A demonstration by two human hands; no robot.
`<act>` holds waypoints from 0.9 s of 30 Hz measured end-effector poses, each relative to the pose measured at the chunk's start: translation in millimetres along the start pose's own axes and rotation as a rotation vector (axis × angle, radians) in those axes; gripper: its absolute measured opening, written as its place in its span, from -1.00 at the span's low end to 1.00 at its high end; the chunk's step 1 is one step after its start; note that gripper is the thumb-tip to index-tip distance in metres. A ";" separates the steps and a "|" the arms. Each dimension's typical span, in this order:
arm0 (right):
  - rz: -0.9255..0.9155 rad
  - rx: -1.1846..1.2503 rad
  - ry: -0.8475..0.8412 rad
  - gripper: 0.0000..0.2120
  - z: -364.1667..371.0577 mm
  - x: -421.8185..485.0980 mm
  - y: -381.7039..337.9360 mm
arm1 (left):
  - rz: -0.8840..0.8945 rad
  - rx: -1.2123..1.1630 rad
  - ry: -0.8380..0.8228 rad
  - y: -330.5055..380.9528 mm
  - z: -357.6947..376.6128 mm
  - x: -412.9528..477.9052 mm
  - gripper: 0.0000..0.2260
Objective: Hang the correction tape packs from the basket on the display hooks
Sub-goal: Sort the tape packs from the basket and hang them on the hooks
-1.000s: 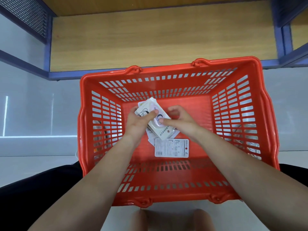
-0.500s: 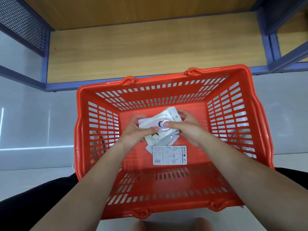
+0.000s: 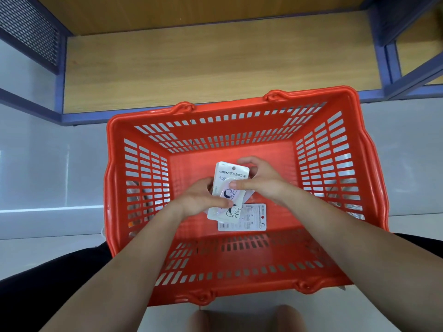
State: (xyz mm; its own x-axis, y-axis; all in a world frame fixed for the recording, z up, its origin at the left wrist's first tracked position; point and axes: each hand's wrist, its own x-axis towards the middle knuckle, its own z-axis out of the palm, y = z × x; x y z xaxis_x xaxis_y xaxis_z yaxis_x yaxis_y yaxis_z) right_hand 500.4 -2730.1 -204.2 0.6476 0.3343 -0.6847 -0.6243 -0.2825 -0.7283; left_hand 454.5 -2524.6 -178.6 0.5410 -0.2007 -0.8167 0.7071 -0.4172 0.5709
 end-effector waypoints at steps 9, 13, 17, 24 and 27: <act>0.157 -0.699 -0.086 -0.62 -34.4 -9.4 48.7 | -0.091 -0.176 0.270 -33.1 -8.5 6.6 -0.49; 0.146 -0.831 -0.158 -0.69 -22.9 -9.9 46.7 | -0.101 -0.156 0.226 -30.3 0.9 3.8 -0.59; 0.072 -0.601 -0.078 -0.75 -16.4 -9.7 42.6 | -0.101 -0.142 0.228 -33.8 4.5 3.4 -0.54; 0.002 -0.173 0.132 -0.80 -18.5 -1.0 8.7 | -0.012 -0.187 0.248 -24.2 2.9 7.0 -0.49; 0.003 -0.047 0.043 -0.79 -13.3 -6.7 -8.8 | 0.026 -0.251 0.267 -20.8 3.5 9.6 -0.47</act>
State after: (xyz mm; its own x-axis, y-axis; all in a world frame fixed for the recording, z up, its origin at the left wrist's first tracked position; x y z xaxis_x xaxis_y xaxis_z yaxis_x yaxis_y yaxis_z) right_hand 507.3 -2741.8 -193.5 0.6646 0.2947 -0.6867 -0.6056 -0.3259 -0.7260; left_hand 443.4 -2520.9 -198.6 0.6368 0.0441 -0.7698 0.7633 -0.1778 0.6212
